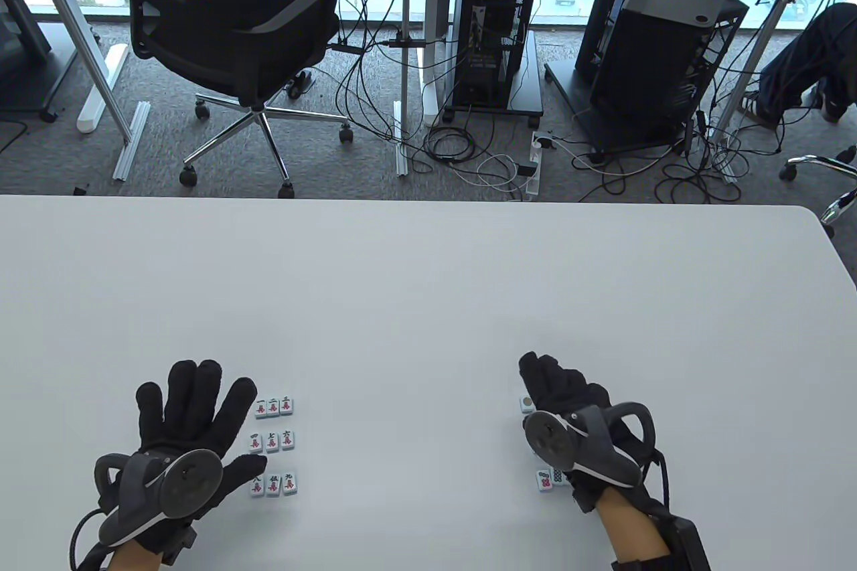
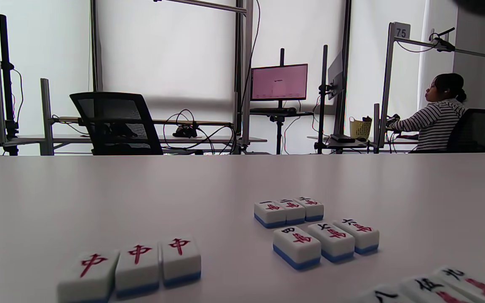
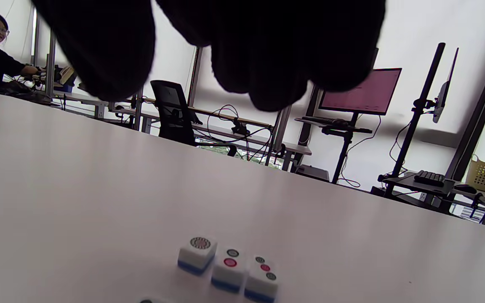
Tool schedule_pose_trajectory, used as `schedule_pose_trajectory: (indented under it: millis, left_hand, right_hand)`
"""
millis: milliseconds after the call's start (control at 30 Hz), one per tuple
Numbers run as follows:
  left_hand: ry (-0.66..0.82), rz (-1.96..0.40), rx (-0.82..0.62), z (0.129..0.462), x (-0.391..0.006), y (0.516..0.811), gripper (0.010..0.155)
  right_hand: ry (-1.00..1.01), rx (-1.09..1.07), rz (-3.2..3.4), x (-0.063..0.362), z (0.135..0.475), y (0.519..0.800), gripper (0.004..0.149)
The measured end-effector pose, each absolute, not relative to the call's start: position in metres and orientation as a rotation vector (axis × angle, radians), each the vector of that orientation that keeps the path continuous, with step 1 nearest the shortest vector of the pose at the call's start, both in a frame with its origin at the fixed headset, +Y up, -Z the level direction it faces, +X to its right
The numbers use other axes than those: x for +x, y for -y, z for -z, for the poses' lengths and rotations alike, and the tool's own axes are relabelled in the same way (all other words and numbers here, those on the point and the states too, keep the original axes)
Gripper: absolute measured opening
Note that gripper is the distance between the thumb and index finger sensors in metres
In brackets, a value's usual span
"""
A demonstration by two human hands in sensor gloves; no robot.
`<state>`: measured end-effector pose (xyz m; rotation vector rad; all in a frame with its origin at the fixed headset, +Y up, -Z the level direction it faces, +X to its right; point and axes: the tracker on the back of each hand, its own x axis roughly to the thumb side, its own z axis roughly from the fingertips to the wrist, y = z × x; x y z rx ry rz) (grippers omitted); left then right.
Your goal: Mahjong suit sorting
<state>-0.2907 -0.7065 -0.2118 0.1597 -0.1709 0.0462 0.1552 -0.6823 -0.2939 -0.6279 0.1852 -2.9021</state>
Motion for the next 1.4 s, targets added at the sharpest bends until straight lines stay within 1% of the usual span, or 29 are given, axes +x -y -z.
schedule_pose_trajectory:
  millis: [33,100,133,167,267,367,600,733,833,1033,1133,1267,1400]
  left_hand:
    - [0.167,-0.063,0.146,0.211,-0.292,0.706,0.092]
    - [0.160,-0.105,0.146,0.211,-0.297,0.705,0.092]
    - [0.158,-0.115,0.148,0.211,-0.298,0.704,0.091]
    - [0.154,-0.128,0.150,0.210,-0.300,0.703,0.092]
    - [0.155,-0.150,0.157,0.210,-0.302,0.700,0.091]
    - [0.148,-0.172,0.169,0.208,-0.306,0.696,0.090]
    - [0.151,-0.191,0.194,0.205,-0.308,0.692,0.090]
    - [0.163,-0.188,0.195,0.205,-0.306,0.693,0.090]
    - [0.171,-0.193,0.198,0.205,-0.306,0.693,0.091]
    - [0.177,-0.193,0.197,0.204,-0.305,0.694,0.091]
    - [0.179,-0.199,0.200,0.204,-0.305,0.693,0.091]
    - [0.171,-0.202,0.199,0.203,-0.306,0.693,0.091]
    - [0.161,-0.205,0.197,0.204,-0.307,0.693,0.091]
  right_hand:
    - [-0.151,-0.660,2.864,0.150,0.301,0.682,0.073]
    - [-0.084,-0.622,2.826,0.142,0.316,0.687,0.066]
    - [-0.049,-0.603,2.817,0.141,0.321,0.690,0.065]
    - [0.026,-0.575,2.801,0.140,0.328,0.695,0.063]
    - [0.243,-0.488,2.750,0.139,0.341,0.712,0.063]
    - [0.311,-0.486,2.729,0.138,0.345,0.724,0.063]
    - [0.317,-0.441,2.637,0.125,0.352,0.744,0.062]
    - [0.381,-0.433,2.562,0.122,0.354,0.760,0.059]
    - [0.344,-0.442,2.573,0.119,0.354,0.761,0.055]
    - [0.354,-0.462,2.582,0.121,0.354,0.761,0.053]
    - [0.374,-0.462,2.603,0.124,0.356,0.760,0.055]
    - [0.369,-0.425,2.594,0.128,0.355,0.755,0.062]
    - [0.373,-0.419,2.590,0.132,0.357,0.756,0.060]
